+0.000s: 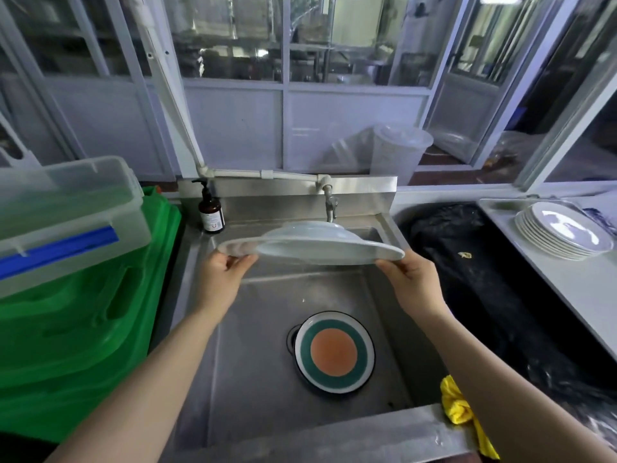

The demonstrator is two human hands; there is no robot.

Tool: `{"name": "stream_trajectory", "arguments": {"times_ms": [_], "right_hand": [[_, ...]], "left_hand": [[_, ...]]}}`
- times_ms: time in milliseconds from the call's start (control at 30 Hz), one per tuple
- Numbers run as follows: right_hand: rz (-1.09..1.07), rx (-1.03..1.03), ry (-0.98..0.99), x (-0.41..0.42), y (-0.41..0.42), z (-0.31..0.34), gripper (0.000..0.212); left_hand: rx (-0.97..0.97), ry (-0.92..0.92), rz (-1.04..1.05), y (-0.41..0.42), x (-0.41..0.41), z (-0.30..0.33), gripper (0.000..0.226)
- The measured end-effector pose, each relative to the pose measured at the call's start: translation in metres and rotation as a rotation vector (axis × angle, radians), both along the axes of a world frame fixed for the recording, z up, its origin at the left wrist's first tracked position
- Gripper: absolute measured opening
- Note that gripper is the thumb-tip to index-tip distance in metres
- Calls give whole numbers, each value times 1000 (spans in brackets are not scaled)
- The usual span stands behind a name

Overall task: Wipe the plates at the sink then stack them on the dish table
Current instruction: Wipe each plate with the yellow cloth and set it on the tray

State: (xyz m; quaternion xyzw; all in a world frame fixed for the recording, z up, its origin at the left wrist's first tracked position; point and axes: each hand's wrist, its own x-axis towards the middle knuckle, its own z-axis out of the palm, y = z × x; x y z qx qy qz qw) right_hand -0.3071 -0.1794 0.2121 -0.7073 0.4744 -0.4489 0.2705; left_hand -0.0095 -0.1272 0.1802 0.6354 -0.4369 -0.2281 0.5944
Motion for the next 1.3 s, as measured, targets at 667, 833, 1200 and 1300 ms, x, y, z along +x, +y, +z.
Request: {"name": "stream_trajectory", "arguments": {"times_ms": [667, 833, 1200, 1300], "right_hand": [[48, 97, -205, -27, 23, -7, 37], [36, 117, -192, -45, 23, -12, 33], [96, 186, -81, -93, -2, -19, 28], [95, 235, -114, -109, -12, -21, 28]], "left_hand": [[-20, -161, -95, 23, -22, 4, 52], [46, -169, -109, 26, -37, 10, 43], [72, -272, -256, 12, -61, 19, 35], [277, -325, -199, 3, -74, 16, 30]]}}
